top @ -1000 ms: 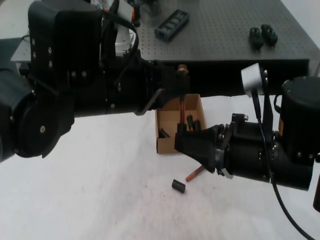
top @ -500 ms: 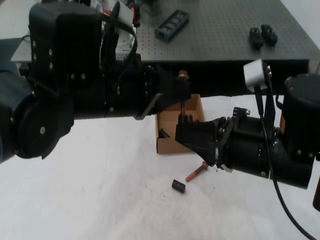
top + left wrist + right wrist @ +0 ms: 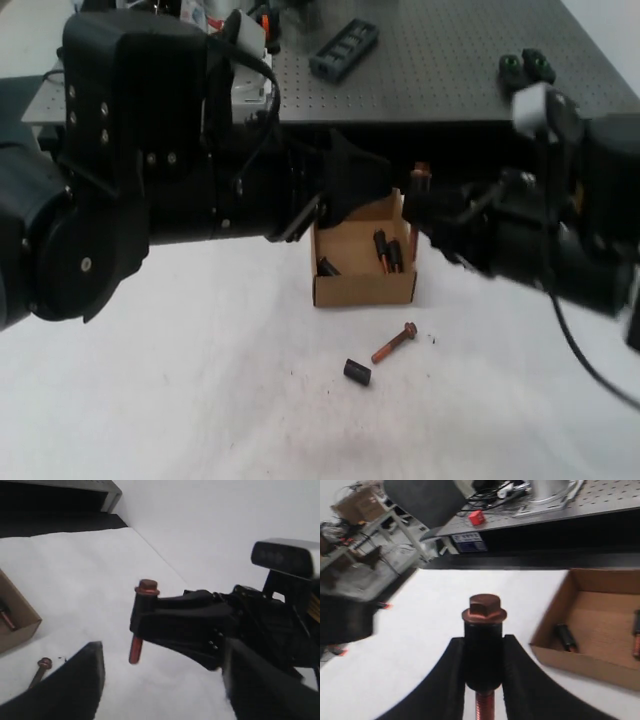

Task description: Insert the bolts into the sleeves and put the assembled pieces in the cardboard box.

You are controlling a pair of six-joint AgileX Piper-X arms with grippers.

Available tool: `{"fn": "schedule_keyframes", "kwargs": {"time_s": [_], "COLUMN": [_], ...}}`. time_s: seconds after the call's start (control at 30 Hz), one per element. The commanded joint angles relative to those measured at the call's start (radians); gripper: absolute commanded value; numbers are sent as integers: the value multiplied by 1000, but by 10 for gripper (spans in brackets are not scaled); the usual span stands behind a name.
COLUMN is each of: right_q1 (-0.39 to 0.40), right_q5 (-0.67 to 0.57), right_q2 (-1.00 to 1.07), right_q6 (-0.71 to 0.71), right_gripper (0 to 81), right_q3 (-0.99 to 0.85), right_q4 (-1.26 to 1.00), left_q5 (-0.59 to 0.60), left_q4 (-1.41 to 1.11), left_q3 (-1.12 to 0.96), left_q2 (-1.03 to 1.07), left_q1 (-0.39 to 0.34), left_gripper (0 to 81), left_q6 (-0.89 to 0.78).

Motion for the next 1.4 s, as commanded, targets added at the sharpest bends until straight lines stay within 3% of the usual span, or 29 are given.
{"fn": "schedule_keyframes", "kwargs": {"time_s": [0.0,0.17,0.37,0.7,0.8,0.93,0.97,1.1,1.37], "right_q1": [-12,-6,-5,-5,-5,-8,-14,-59,-266], "right_q5": [6,136,198,230,212,161,147,93,83], "right_q2": [33,319,601,821,828,820,808,682,278], "right_q6": [-30,-153,-167,-198,-198,-192,-178,-191,-219], "right_gripper": [10,10,10,12,127,372,391,347,337], "right_q3": [-42,-325,-644,-906,-909,-915,-919,-897,-618], "right_q4": [26,251,411,643,650,649,650,653,653], "left_q5": [-99,-220,-245,-248,-248,-244,-241,-234,-197], "left_q4": [0,0,0,29,30,43,49,135,451], "left_q3": [16,61,103,135,135,133,129,63,-393], "left_q2": [-14,-14,-14,-14,-14,-11,-4,74,475], "left_q1": [0,0,0,0,0,0,0,0,-32], "left_gripper": [481,481,481,481,481,473,452,340,330], "left_q6": [26,37,58,66,66,120,161,363,587]}}
